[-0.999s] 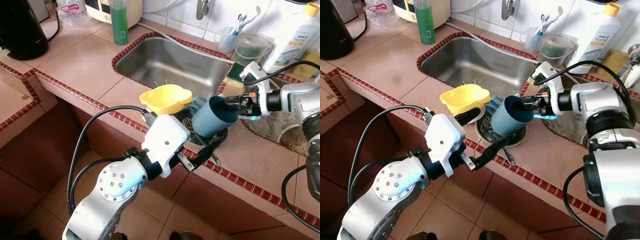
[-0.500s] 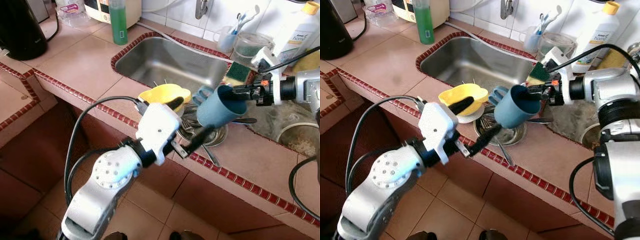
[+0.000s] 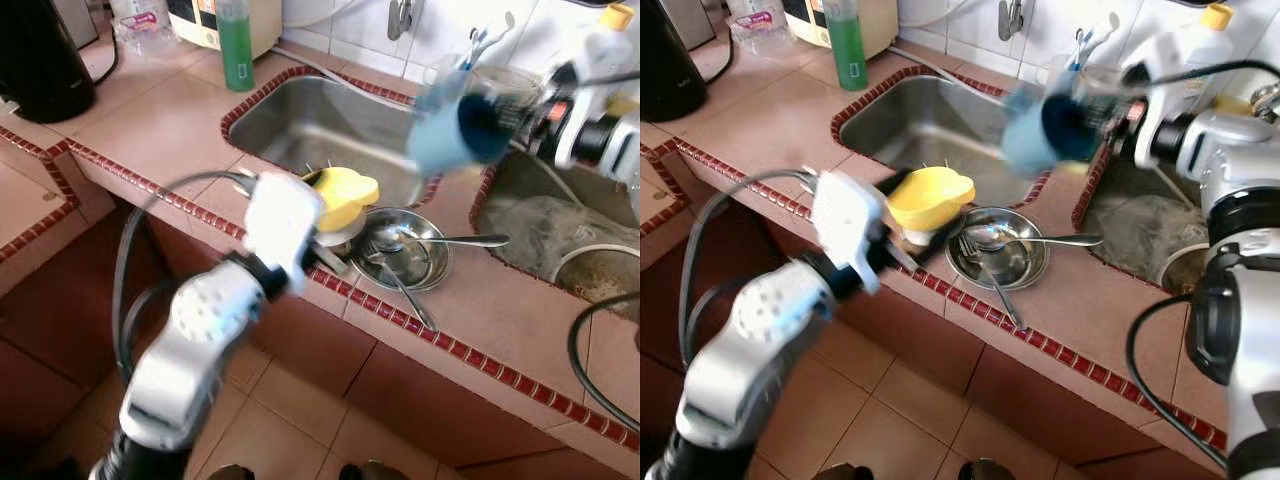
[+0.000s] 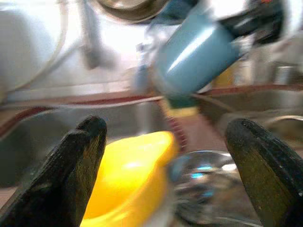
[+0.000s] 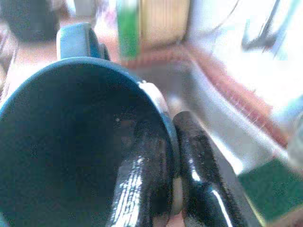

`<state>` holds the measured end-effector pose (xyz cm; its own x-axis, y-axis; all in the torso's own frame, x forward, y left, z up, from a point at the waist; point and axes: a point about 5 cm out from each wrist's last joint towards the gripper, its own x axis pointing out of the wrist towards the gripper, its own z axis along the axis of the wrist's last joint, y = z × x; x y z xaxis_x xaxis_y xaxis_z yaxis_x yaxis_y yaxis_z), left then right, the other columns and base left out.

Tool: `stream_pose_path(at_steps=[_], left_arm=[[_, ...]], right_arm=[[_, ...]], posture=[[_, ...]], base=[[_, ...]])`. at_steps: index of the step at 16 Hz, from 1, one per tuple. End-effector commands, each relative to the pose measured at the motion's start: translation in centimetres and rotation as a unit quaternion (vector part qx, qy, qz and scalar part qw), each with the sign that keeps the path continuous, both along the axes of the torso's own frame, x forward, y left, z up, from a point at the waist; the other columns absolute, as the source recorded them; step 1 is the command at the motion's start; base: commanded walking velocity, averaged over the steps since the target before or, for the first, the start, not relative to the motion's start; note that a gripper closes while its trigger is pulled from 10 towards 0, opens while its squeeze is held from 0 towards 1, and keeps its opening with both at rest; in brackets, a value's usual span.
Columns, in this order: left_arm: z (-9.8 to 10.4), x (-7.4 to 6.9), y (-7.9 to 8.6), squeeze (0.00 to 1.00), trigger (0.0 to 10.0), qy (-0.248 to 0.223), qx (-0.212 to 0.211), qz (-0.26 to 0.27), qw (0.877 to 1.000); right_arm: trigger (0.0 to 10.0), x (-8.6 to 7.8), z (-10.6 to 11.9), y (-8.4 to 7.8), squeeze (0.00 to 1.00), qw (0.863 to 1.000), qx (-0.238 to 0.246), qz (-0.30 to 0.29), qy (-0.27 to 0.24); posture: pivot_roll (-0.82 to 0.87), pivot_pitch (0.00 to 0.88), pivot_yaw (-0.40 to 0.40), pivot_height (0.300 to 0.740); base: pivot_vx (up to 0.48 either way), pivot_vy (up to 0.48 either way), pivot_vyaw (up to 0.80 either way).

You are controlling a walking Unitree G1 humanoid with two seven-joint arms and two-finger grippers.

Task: Kitchen organization

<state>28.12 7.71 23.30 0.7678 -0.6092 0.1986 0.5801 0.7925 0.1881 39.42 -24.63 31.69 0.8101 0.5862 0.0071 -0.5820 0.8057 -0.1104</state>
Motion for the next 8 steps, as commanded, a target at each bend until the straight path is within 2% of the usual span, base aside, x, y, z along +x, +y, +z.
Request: stream_pose_path(at_steps=[1, 3, 4, 5, 6, 8], left_arm=[[0.5, 0.9, 1.0, 0.0, 10.0, -0.01, -0.006, 0.037, 0.999], [0.9, 2.0, 1.9, 0.0, 10.0, -0.017, -0.009, 0.061, 0.998], [1.5, 2.9, 2.5, 0.0, 10.0, -0.034, -0.005, 0.075, 0.997], [1.8, 3.2, 2.6, 0.0, 10.0, -0.035, -0.009, 0.078, 0.996], [2.5, 3.8, 2.4, 0.0, 10.0, -0.035, -0.017, 0.068, 0.997], [2.6, 4.2, 2.2, 0.0, 10.0, -0.04, -0.013, 0.06, 0.997]], right_arm=[[10.0, 0.1, 0.9, 0.0, 0.0, 0.998, 0.036, -0.018, -0.043], [10.0, 0.3, 0.4, 0.6, 0.0, 0.994, 0.062, -0.035, -0.084], [10.0, 0.6, -0.1, 1.1, 0.0, 0.988, 0.081, -0.066, -0.113], [10.0, 0.8, -0.5, 1.3, 0.0, 0.985, 0.108, -0.078, -0.111], [10.0, 1.0, -1.6, 1.8, 0.0, 0.972, 0.159, -0.117, -0.123], [10.0, 1.1, -2.3, 1.7, 0.0, 0.955, 0.207, -0.164, -0.134]], posture=[[-0.14, 0.079, -0.07, 0.74], [-0.14, 0.077, -0.065, 0.74], [-0.13, 0.077, -0.061, 0.74], [-0.13, 0.076, -0.056, 0.74], [-0.12, 0.077, -0.045, 0.74], [-0.12, 0.071, -0.038, 0.74]], base=[[0.0, 0.0, 0.0], [0.0, 0.0, 0.0], [0.0, 0.0, 0.0], [0.0, 0.0, 0.0], [0.0, 0.0, 0.0], [0.0, 0.0, 0.0]])
